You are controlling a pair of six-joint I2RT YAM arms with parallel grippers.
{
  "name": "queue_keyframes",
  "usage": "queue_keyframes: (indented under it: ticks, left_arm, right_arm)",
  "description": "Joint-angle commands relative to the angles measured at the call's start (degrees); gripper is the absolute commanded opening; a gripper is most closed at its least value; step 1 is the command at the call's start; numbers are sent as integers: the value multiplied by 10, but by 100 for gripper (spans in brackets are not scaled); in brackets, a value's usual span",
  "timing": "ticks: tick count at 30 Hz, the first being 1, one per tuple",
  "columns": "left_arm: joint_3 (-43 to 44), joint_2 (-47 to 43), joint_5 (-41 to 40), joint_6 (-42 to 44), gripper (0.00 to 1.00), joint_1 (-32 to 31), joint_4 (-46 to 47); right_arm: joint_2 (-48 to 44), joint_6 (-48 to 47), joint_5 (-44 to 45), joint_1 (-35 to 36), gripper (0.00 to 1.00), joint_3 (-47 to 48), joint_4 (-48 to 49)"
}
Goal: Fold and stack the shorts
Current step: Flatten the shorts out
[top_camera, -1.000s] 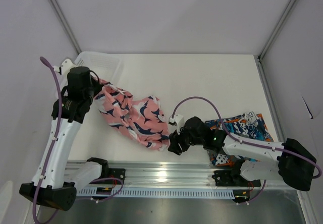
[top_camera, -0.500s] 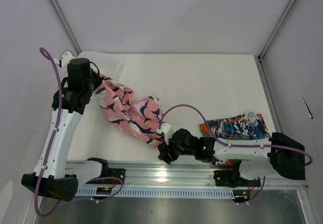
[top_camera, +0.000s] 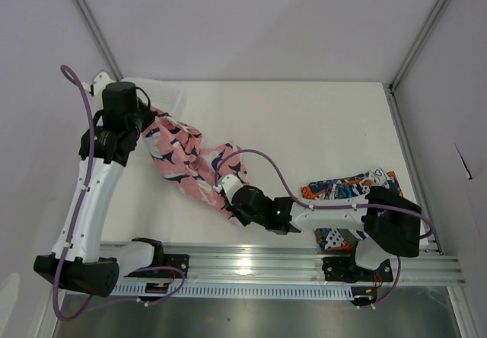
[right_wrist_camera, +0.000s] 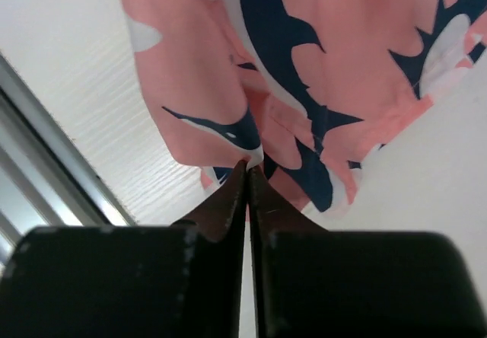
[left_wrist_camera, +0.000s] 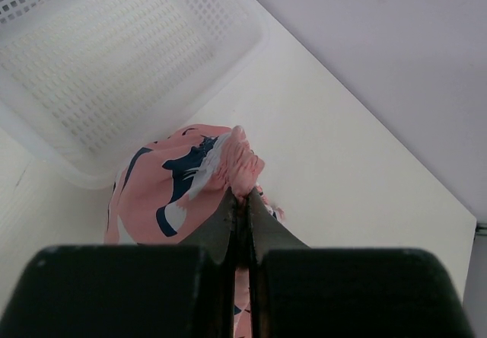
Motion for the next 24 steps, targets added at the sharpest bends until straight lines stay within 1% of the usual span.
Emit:
queue_keyframes:
  ticks: [1,2,3,5,6,7,8,9,10,11,13,14,16,17,18,20,21,23,24]
  left_arm:
    - [41,2,1,-2,0,7,20]
    - [46,2,1,2,0,8,16]
    - [55,2,1,2,0,8,15]
    - [60,3,-1,5,0,8,14]
    - [62,5,-1,5,0,8,18]
    - [62,6,-2,5,0,8,18]
    - [62,9,-2,4,0,8,20]
    - [62,13,-2,2,0,8,23]
    - [60,21,-2,2,0,8,25]
    - [62,26,0,-2,0,8,29]
    - [47,41,3,-7,0,8,44]
    - [41,46,9,-12,0,8,51]
    - [33,58,15,-16,0,8,69]
    - [29,70,18,-20,0,8,74]
    - [27,74,18,-20,0,8,76]
    - [27,87,15,-19,0,8,80]
    - [29,89,6,-17,0,8,81]
    - [31,92,-6,-13,0,8,80]
    - [34,95,-17,-10,0,8,79]
  right_arm:
    - [-25,-27,-82,-15,0,15,0]
    - [-37,-31,-118,-19,0,12,-1]
    - [-51,-30,-185,-25,0,9,-1]
    - [-94,-9,-288,-78,0,-6,-1]
    - [-108,4,-398,-107,0,-13,14]
    - [-125,19,-453,-174,0,-30,30]
    - [-127,50,-495,-207,0,-36,56]
    - [-123,62,-527,-238,0,-38,60]
    - [-96,68,-563,-264,0,-23,58]
    - [-73,71,-568,-303,0,-9,33]
    - [-14,75,-577,-329,0,29,6]
    - [50,78,-590,-343,0,72,-29]
    - [108,78,-588,-347,10,115,-56]
    - [148,75,-562,-346,16,151,-85]
    - [161,75,-546,-344,30,161,-93]
    - [171,78,-490,-345,46,172,-98]
    - [162,77,-472,-345,55,168,-96]
    - [145,74,-437,-345,58,155,-88]
    - [119,71,-410,-343,60,137,-85]
